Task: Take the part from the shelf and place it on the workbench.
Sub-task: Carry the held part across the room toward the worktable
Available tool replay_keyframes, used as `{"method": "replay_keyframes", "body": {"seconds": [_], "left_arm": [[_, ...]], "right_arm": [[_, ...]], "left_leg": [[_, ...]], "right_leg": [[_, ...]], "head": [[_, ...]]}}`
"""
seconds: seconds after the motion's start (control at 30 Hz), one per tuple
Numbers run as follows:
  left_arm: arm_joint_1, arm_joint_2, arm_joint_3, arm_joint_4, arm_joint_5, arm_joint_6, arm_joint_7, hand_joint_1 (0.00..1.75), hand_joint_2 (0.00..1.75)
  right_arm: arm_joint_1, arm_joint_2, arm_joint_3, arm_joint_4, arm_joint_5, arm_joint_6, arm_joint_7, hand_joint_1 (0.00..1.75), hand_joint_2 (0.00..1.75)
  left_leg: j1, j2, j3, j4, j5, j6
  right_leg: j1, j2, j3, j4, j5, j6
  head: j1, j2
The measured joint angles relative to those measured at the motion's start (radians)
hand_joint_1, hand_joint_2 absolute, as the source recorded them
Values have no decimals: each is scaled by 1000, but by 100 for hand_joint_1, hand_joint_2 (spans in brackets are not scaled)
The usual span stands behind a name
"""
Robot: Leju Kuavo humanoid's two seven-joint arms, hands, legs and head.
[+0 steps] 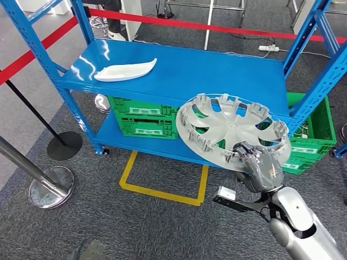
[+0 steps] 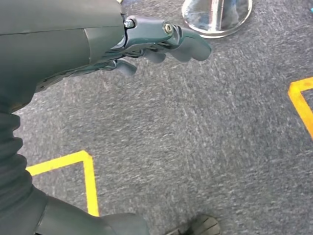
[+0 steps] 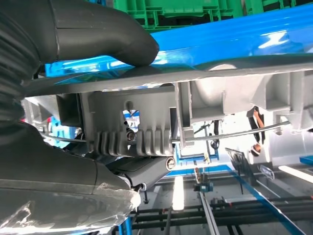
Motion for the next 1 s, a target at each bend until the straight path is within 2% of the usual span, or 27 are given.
{"method": "replay_keyframes", "body": {"seconds": [0.03, 0.07, 0.13, 0.17, 0.2, 0.23, 0.27, 0.3, 0.33, 0.37, 0.4, 0.47, 0.5, 0.53, 0.6, 0.63, 0.67, 0.7, 0.8, 0.83, 0.9, 1.0], "left_arm": [[1, 0, 3, 0, -1, 0, 0, 0, 175], [3, -1, 7, 0, -3, 0, 0, 0, 175], [3, -2, 15, 0, -6, 0, 1, 0, 175], [4, -3, 18, 0, -8, 0, 2, 0, 175], [4, -4, 21, 0, -10, -1, 2, 0, 175], [5, -5, 24, 0, -12, -2, 3, 0, 175], [5, -6, 28, 0, -15, -3, 3, 0, 175], [5, -7, 31, 0, -17, -3, 3, 0, 175], [5, -8, 35, 0, -19, -4, 3, 0, 175], [4, -10, 38, 0, -21, -6, 3, 0, 175], [3, -11, 42, 0, -24, -9, 3, 0, 175], [7, -15, 49, 0, -32, -15, 2, 0, 175], [11, -16, 54, 0, -36, -19, 1, 0, 175], [15, -18, 58, 0, -40, -22, 1, 0, 175], [20, -22, 66, -1, -46, -26, 0, 0, 175], [21, -23, 70, 0, -48, -27, 0, 0, 175], [22, -25, 73, -1, -49, -27, 0, 0, 175], [23, -26, 76, -1, -50, -27, 0, 0, 175], [26, -28, 83, -1, -53, -29, 0, 0, 175], [27, -30, 86, -1, -55, -31, 0, 0, 175], [29, -33, 92, -1, -60, -34, 0, 0, 175], [33, -37, 102, -1, -66, -39, -3, 0, 175]], "right_arm": [[-4, 2, 1, 0, -1, 4, 0, 175, 175], [-7, 4, 2, 0, -1, 10, 0, 175, 175], [-10, 7, 4, 0, 2, 19, 3, 175, 175], [-10, 8, 6, 1, 6, 23, 6, 175, 175], [-10, 9, 8, 2, 9, 25, 8, 175, 175], [-10, 9, 10, 3, 12, 25, 10, 175, 175], [-10, 10, 11, 3, 14, 25, 12, 175, 175], [-11, 10, 12, 4, 15, 25, 13, 175, 175], [-13, 10, 12, 4, 16, 25, 14, 175, 175], [-16, 10, 12, 4, 19, 25, 15, 175, 175], [-19, 10, 13, 4, 23, 24, 16, 175, 175], [-23, 10, 15, 4, 39, 21, 20, 175, 175], [-24, 10, 17, 4, 47, 17, 22, 175, 175], [-25, 10, 18, 4, 54, 14, 24, 175, 175], [-29, 10, 19, 3, 65, 6, 26, 175, 175], [-32, 10, 19, 3, 67, 4, 28, 175, 175], [-35, 10, 19, 3, 69, 2, 29, 175, 175], [-38, 10, 19, 2, 70, 0, 30, 175, 175], [-44, 11, 20, -1, 78, -6, 31, 175, 175], [-46, 11, 20, -2, 83, -8, 31, 175, 175], [-51, 10, 23, -6, 92, -12, 31, 175, 175], [-67, 10, 27, -21, 102, -19, 31, 175, 175]], "left_leg": [[1, 0, -11, 22, -27, -7], [3, 0, -27, 63, -69, -13], [9, 0, -66, 190, -159, -25], [12, 0, -80, 249, -178, -29], [14, 0, -82, 285, -174, -31], [17, 0, -68, 289, -152, -33], [19, 0, -32, 249, -123, -33], [20, 0, 16, 187, -102, -33], [20, 0, 71, 110, -97, -31], [20, -1, 113, 46, -103, -26], [18, -2, 135, 6, -113, -20], [13, -3, 139, -18, -120, -7], [11, -3, 135, -20, -116, -4], [11, -3, 132, -22, -112, -3], [9, -3, 126, -25, -105, 0], [7, -3, 124, -24, -103, 4], [5, -3, 122, -24, -100, 8], [3, -3, 120, -24, -98, 12], [-1, -3, 114, -23, -92, 18], [-1, -3, 112, -22, -90, 19], [-4, -3, 107, -20, -88, 22], [-5, -4, 103, -28, -74, 37]], "right_leg": [[-3, -1, -10, -2, 9, -8], [-5, -2, -17, -3, 19, -13], [-5, -2, -40, -2, 38, -17], [-6, -3, -53, -2, 48, -17], [-6, -3, -65, -1, 57, -15], [-6, -4, -78, -1, 67, -12], [-6, -3, -88, 0, 75, -9], [-6, -3, -96, 1, 82, -5], [-6, -2, -103, 4, 87, 0], [-5, -2, -109, 6, 93, 6], [-4, -2, -114, 8, 99, 11], [-7, -3, -123, 7, 112, 22], [-8, -3, -125, 4, 113, 18], [-8, -2, -127, 1, 115, 6], [-7, -2, -130, -4, 118, -27], [-7, -2, -131, -5, 125, -34], [-9, -2, -131, -8, 130, -31], [-10, -2, -132, -11, 136, -22], [-16, -3, -133, -20, 153, 17], [-18, -3, -134, -22, 156, 24], [-20, -3, -136, -25, 161, 33], [-24, -4, -140, -31, 169, 51]], "head": [[-2, 0], [-3, 0], [-5, 0], [-5, 0], [-5, 0], [-5, 0], [-5, 0], [-5, 0], [-5, 0], [-5, 0], [-4, 0], [-4, 0], [-3, 0], [-3, 0], [-1, 0], [-1, 0], [-1, 0], [-1, 0], [-1, 0], [-1, 0], [-2, 0], [-2, 0]]}}
